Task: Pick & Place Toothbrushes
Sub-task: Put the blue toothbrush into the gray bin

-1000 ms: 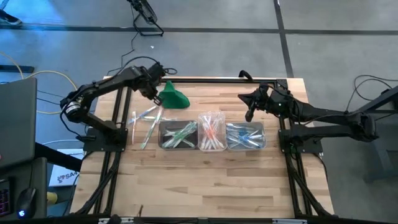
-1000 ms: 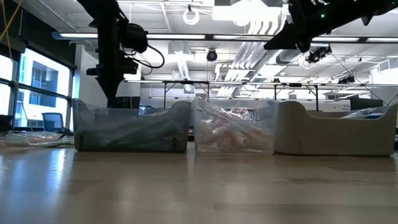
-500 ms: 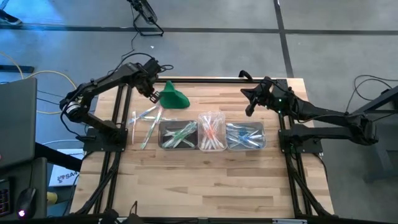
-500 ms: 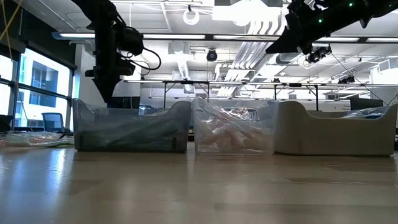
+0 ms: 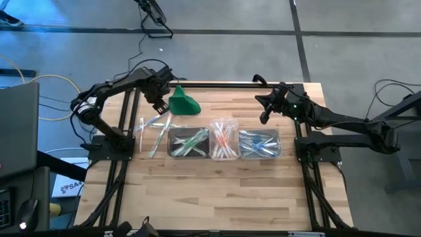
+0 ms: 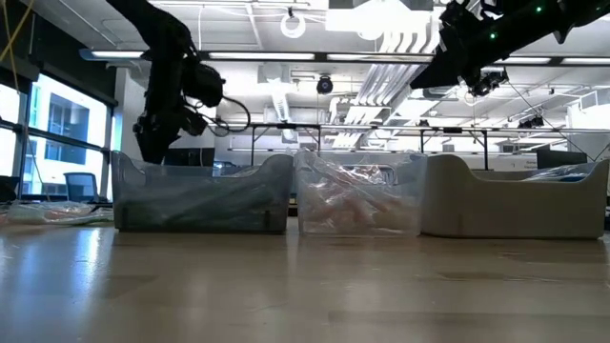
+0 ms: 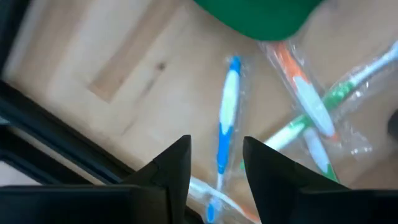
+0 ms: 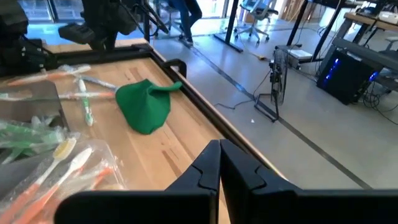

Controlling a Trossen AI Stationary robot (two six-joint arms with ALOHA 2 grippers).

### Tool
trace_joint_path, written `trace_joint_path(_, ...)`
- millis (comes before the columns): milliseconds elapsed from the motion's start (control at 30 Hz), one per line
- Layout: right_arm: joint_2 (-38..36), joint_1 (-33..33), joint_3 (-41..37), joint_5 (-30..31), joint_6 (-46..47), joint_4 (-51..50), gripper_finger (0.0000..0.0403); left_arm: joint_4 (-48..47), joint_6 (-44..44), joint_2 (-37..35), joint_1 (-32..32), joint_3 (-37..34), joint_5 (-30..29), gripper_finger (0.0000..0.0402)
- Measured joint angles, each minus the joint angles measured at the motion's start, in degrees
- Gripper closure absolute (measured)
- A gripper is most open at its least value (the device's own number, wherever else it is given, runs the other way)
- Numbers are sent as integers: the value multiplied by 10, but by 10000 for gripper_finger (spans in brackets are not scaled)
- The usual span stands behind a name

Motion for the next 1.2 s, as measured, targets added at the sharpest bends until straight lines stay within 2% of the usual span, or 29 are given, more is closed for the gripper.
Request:
trace_joint_path(500, 0, 1, 0, -26, 2, -18, 400, 9, -2, 54, 0, -2, 6, 272)
trace_joint_path(600, 0, 1, 0, -26, 1, -18, 400, 41, -2, 53, 0, -24, 8, 272)
trace_joint_path(933, 0, 0, 0, -23, -13, -16, 400, 57, -4, 53, 0, -129, 9, 272)
trace_joint_path(1200, 0, 0, 0, -23, -12, -16, 400, 130, -17, 51, 0, -172, 10, 272)
